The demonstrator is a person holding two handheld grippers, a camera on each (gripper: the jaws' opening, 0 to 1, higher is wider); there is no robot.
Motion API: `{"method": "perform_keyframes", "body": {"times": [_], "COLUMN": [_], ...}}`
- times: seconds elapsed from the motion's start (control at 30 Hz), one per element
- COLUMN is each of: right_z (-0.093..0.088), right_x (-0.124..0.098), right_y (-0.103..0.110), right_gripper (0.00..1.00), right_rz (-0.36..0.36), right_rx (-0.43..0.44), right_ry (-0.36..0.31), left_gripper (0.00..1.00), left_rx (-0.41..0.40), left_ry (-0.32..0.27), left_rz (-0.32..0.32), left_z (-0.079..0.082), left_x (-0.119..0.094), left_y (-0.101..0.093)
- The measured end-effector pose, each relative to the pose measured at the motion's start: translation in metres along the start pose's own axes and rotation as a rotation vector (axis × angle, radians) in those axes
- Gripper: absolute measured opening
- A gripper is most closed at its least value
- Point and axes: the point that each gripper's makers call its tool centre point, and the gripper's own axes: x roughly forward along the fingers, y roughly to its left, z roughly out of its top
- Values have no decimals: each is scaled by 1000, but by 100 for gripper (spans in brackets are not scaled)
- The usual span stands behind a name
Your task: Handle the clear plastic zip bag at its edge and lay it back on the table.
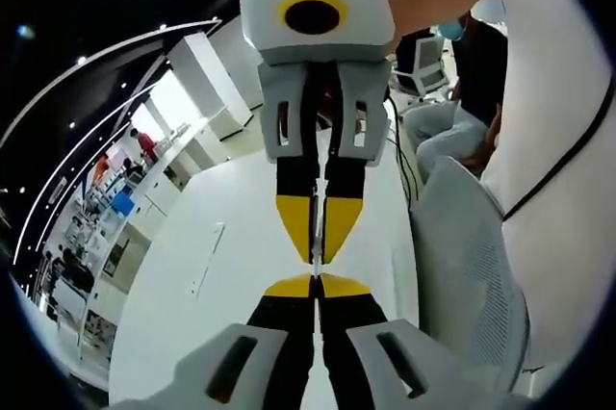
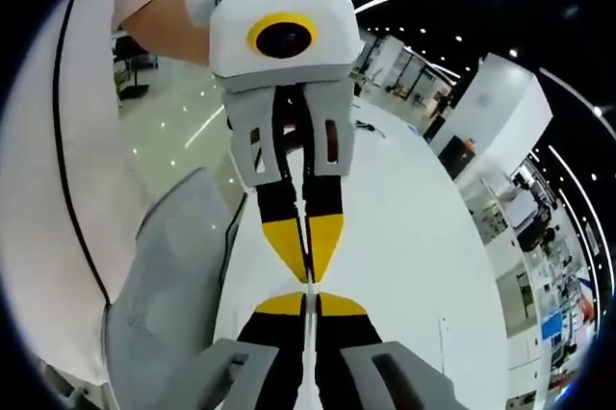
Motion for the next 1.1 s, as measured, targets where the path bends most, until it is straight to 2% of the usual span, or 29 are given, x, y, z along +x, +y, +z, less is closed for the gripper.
{"method": "perform_keyframes", "body": {"times": [0.23,1.03,1.1], "right_z": [2,0,0], "right_x": [0,3,3], "right_y": [2,4,4], "right_gripper": [0,0,0], "right_rz": [4,12,10], "right_rx": [-14,-44,-46], "right_ry": [7,32,34], "left_gripper": [0,0,0], "left_rx": [-3,14,44], "left_ry": [-11,10,14], "left_rz": [-5,-28,-25], "left_z": [5,5,6], "left_x": [2,1,1], "left_y": [-2,-7,-7]}}
